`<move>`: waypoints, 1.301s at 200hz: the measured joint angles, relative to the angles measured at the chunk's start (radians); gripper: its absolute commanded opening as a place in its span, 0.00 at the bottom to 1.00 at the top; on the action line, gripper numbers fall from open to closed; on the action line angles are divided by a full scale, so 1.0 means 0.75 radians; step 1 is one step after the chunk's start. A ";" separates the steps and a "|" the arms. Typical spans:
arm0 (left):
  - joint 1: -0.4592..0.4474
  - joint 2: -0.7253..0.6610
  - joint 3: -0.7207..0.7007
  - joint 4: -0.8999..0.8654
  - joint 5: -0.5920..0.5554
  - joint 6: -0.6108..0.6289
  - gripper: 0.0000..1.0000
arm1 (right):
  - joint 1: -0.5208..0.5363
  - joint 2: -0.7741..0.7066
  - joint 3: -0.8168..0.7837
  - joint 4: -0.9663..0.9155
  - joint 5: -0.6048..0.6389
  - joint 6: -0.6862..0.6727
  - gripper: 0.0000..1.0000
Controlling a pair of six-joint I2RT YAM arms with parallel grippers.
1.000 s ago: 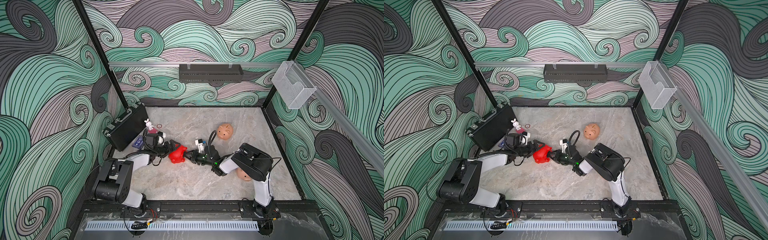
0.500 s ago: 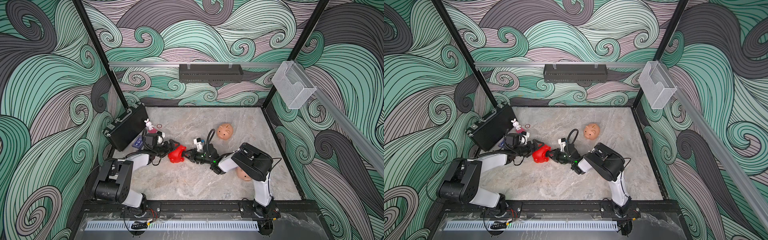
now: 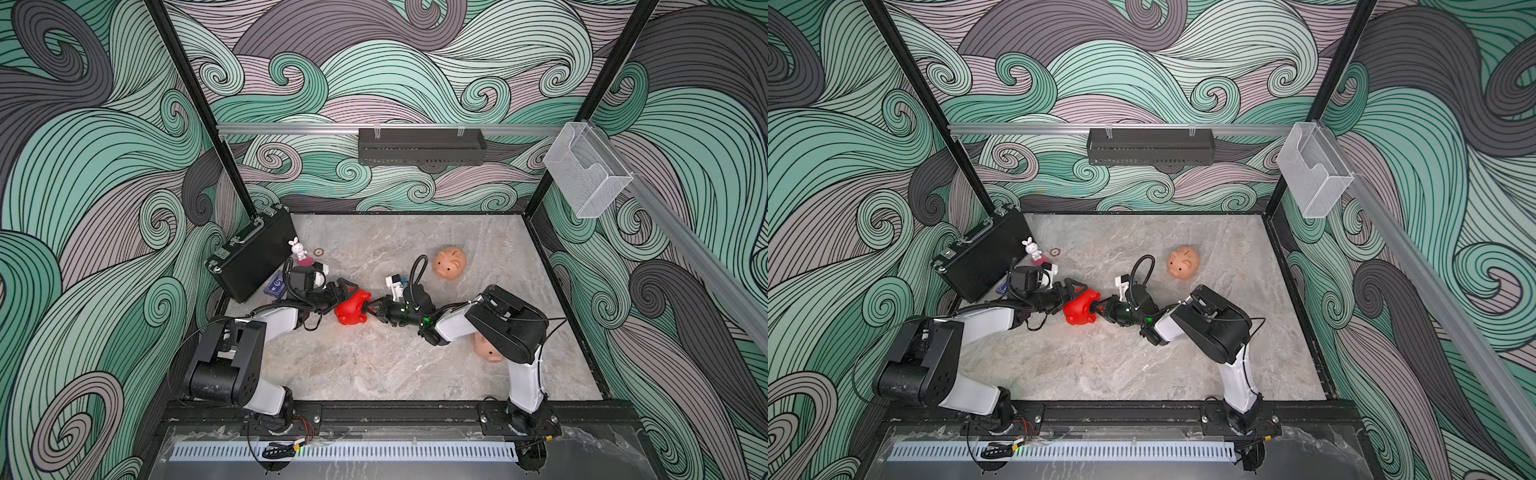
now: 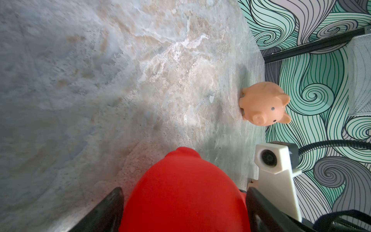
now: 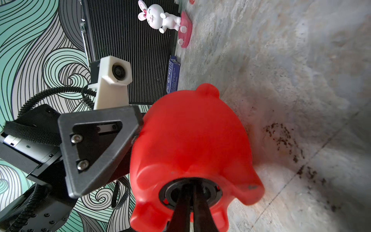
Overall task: Open piggy banks
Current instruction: Open the lid on the piggy bank.
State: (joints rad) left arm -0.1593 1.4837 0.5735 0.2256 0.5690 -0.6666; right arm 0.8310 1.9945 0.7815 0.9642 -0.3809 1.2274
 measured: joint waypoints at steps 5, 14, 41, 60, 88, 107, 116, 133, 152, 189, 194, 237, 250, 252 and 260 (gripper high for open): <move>0.000 0.000 0.000 0.000 0.000 0.000 0.90 | 0.000 -0.004 0.002 -0.009 0.000 0.000 0.07; 0.000 0.000 0.000 0.000 0.000 0.000 0.90 | 0.000 -0.008 0.006 -0.026 0.001 0.000 0.07; 0.000 0.000 0.000 0.001 0.000 0.000 0.90 | 0.000 -0.019 0.014 -0.062 0.003 0.000 0.03; 0.000 0.000 0.000 0.001 -0.001 0.000 0.90 | 0.000 -0.019 0.017 -0.066 0.001 -0.001 0.00; 0.000 0.001 0.000 0.002 -0.001 0.000 0.90 | 0.000 -0.019 0.018 -0.065 -0.001 0.004 0.00; 0.000 0.001 0.000 0.003 -0.001 0.000 0.90 | 0.000 -0.019 0.020 -0.065 -0.002 0.004 0.00; 0.000 0.001 0.000 0.003 -0.001 0.000 0.90 | 0.000 -0.019 0.020 -0.065 -0.002 0.003 0.00; 0.000 0.001 0.000 0.003 -0.001 0.000 0.90 | 0.000 -0.019 0.020 -0.066 -0.001 -0.013 0.00; 0.000 0.001 0.000 0.003 -0.001 0.000 0.90 | 0.000 -0.019 0.019 -0.064 -0.001 -0.049 0.00; 0.000 0.002 0.000 0.004 0.001 0.003 0.90 | 0.001 -0.019 0.014 -0.050 0.003 -0.138 0.00; 0.000 0.004 0.001 0.006 0.001 0.003 0.90 | 0.001 -0.019 0.014 -0.049 0.004 -0.153 0.00; 0.000 0.010 0.006 0.006 0.004 0.006 0.90 | 0.002 -0.018 0.012 -0.046 0.009 -0.291 0.00; 0.000 0.010 0.006 0.006 0.005 0.007 0.90 | 0.002 -0.019 0.012 -0.049 0.009 -0.343 0.00; 0.000 0.010 0.006 0.006 0.005 0.007 0.90 | 0.002 -0.019 0.012 -0.050 0.009 -0.350 0.00; 0.000 0.013 0.007 0.006 0.006 0.007 0.90 | 0.002 -0.020 0.012 -0.053 0.011 -0.384 0.00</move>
State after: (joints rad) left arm -0.1593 1.4933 0.5785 0.2302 0.5735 -0.6613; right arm 0.8326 1.9797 0.7902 0.9245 -0.3725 0.9394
